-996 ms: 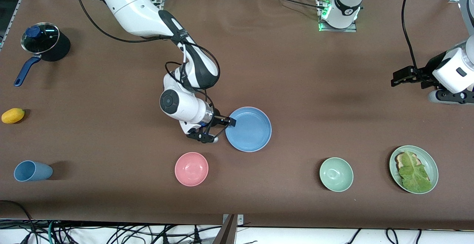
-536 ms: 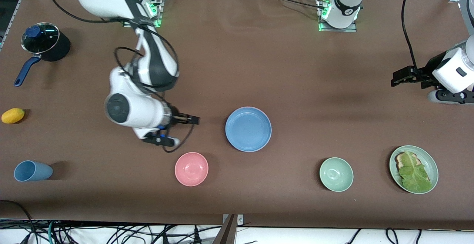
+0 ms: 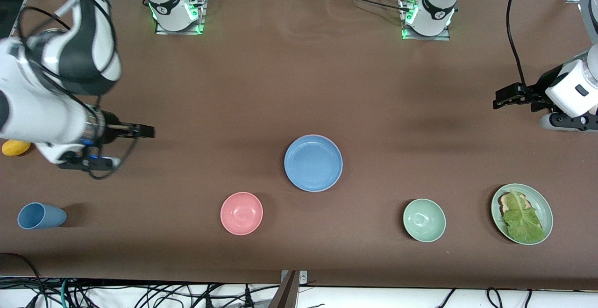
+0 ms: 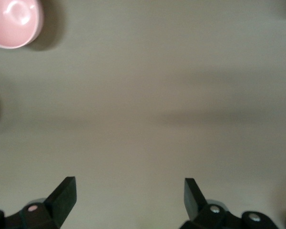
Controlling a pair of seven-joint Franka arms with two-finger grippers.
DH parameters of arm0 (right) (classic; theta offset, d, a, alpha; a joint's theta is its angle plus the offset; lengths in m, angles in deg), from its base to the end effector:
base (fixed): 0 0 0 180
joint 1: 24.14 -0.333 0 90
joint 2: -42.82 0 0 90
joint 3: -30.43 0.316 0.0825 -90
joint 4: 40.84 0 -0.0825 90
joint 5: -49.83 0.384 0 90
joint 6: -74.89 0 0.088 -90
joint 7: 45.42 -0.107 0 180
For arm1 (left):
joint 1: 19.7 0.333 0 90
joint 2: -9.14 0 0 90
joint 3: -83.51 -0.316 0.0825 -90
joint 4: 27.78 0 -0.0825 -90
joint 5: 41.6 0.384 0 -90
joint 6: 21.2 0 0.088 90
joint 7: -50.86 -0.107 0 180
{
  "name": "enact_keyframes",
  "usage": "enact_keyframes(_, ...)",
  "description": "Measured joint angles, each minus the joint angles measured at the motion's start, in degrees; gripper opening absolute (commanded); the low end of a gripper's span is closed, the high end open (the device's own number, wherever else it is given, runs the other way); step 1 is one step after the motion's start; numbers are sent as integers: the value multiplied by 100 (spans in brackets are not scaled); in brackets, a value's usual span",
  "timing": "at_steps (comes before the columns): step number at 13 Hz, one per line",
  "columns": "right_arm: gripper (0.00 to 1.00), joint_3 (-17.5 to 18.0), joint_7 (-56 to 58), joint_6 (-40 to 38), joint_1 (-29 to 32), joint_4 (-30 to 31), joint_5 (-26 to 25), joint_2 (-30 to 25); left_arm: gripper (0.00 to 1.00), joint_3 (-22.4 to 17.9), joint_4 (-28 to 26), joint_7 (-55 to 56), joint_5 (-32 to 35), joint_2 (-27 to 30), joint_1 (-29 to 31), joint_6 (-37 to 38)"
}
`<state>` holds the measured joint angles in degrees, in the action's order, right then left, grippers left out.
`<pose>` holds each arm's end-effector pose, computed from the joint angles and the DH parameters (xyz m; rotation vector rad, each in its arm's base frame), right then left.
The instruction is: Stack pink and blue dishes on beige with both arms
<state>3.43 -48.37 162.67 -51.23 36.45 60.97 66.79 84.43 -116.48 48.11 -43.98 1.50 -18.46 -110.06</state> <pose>0.6489 0.0756 0.4918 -3.1255 0.0683 0.3003 0.5879 -0.0007 0.5574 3.0874 -0.0626 -0.2000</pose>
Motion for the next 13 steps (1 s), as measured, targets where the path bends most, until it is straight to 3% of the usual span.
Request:
enact_keyframes(2,100,334,48,-82,307,-2,-688,-400,100,19,0,0,0,16,0,1)
enact_keyframes(5,100,1614,48,-166,1508,20,-1143,-999,100,74,-1,0,0,52,-4,22)
enact_keyframes(6,100,1832,48,-213,1787,122,-1149,-1203,100,75,-2,0,0,53,-3,26)
enact_keyframes(10,100,2004,47,113,2260,1169,-1039,-2063,100,74,-6,0,0,53,-2,29)
enact_keyframes(13,100,2077,46,341,2373,1598,-936,-2274,100,72,-6,-71,0,53,3,29)
